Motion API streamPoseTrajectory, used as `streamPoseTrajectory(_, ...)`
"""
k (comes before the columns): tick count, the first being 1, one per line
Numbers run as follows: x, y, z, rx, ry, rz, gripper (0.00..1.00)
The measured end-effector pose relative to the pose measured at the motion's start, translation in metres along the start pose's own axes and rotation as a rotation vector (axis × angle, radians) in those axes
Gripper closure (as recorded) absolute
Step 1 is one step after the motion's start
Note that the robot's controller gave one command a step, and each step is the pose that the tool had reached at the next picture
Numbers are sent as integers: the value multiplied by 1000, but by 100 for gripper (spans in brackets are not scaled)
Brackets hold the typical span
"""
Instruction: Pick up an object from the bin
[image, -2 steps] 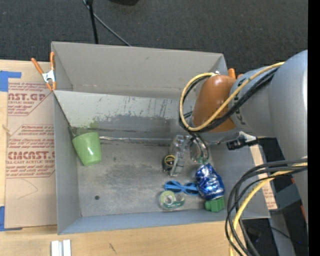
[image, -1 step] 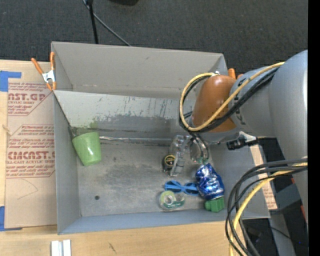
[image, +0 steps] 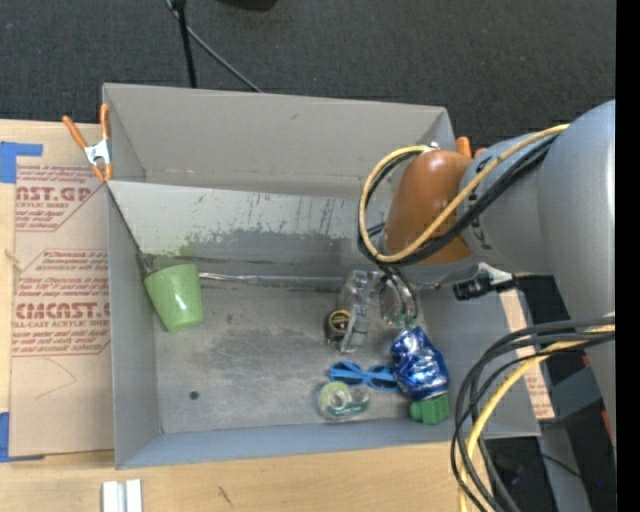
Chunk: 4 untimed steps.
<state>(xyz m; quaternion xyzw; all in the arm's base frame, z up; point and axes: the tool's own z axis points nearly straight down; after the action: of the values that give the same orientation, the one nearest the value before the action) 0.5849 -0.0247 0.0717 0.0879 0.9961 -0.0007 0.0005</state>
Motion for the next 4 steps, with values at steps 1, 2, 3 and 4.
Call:
streamPoseTrajectory(1, 0, 0, 0, 0, 0, 0, 100)
streamPoseTrajectory(2, 0, 0, 0, 0, 0, 0, 100)
streamPoseTrajectory(3, 0, 0, 0, 0, 0, 0, 100)
streamPoseTrajectory(4, 0, 0, 1, 0, -1, 0, 100)
